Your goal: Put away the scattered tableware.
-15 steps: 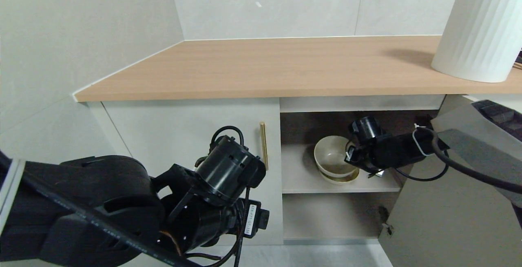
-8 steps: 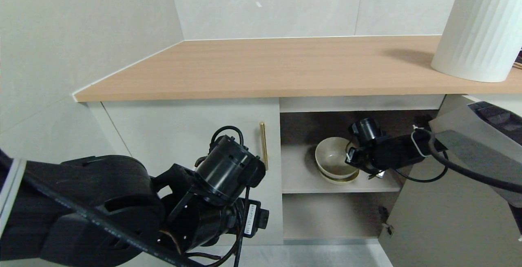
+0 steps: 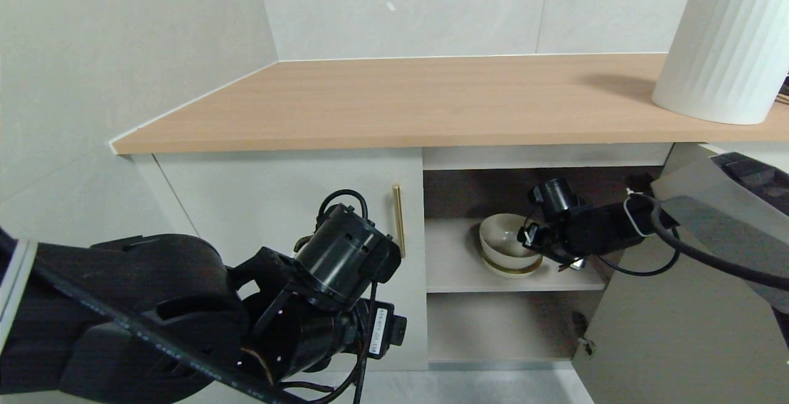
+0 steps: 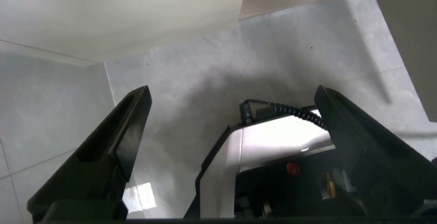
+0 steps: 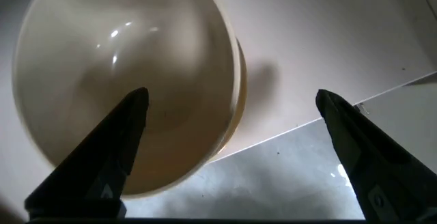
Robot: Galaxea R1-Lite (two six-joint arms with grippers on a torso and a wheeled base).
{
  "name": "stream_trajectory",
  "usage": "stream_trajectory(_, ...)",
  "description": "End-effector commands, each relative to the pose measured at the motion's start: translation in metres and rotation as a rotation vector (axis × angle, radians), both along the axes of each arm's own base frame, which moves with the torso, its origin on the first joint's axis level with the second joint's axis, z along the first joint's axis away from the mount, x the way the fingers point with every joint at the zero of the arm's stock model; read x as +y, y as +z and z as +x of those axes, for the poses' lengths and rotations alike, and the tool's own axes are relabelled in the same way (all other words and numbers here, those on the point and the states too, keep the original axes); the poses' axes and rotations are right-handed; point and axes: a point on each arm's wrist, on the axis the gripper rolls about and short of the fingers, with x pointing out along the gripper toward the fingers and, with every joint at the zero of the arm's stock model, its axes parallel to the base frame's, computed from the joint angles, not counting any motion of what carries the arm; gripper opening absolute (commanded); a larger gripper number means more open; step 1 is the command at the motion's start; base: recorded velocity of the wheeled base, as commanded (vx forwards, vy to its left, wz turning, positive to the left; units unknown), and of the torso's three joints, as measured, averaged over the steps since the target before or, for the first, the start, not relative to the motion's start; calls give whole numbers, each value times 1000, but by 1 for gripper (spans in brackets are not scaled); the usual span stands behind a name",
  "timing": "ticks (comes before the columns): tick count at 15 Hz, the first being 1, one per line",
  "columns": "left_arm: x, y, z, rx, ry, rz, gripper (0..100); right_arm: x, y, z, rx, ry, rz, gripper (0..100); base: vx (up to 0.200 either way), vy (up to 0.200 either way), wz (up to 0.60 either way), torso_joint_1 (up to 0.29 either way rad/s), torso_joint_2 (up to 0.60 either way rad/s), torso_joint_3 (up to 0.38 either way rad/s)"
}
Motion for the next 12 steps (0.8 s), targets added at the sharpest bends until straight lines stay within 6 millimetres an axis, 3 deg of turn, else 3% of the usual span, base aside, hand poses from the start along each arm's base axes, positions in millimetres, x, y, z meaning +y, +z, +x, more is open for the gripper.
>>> stream_trajectory(1,2,4,0,-11,5,-12,100,-1,11,-6,-12,6,4,100,0,0,0,0,0,0)
stream_trajectory(6,39,45,0,-113,95,-111,100,12,88,-92,136,310,13,100,0,0,0,0,0,0)
stream_trajectory(7,39,45,0,-113,95,-111,100,12,88,-92,136,310,13,100,0,0,0,0,0,0)
stream_trajectory(8,61,67,-8,-176,134,-165,100,7,129,-143,108,412,-23,100,0,0,0,0,0,0)
stream_trajectory(9,72,73,-19,-196,136,-183,100,2,143,-170,79,447,-22,100,0,0,0,0,0,0)
stream_trajectory(11,83,80,-30,-221,119,-195,100,-7,155,-197,45,464,-13,100,0,0,0,0,0,0)
stream_trajectory(12,95,82,-41,-230,97,-214,100,-15,162,-224,11,494,0,100,0,0,0,0,0,0)
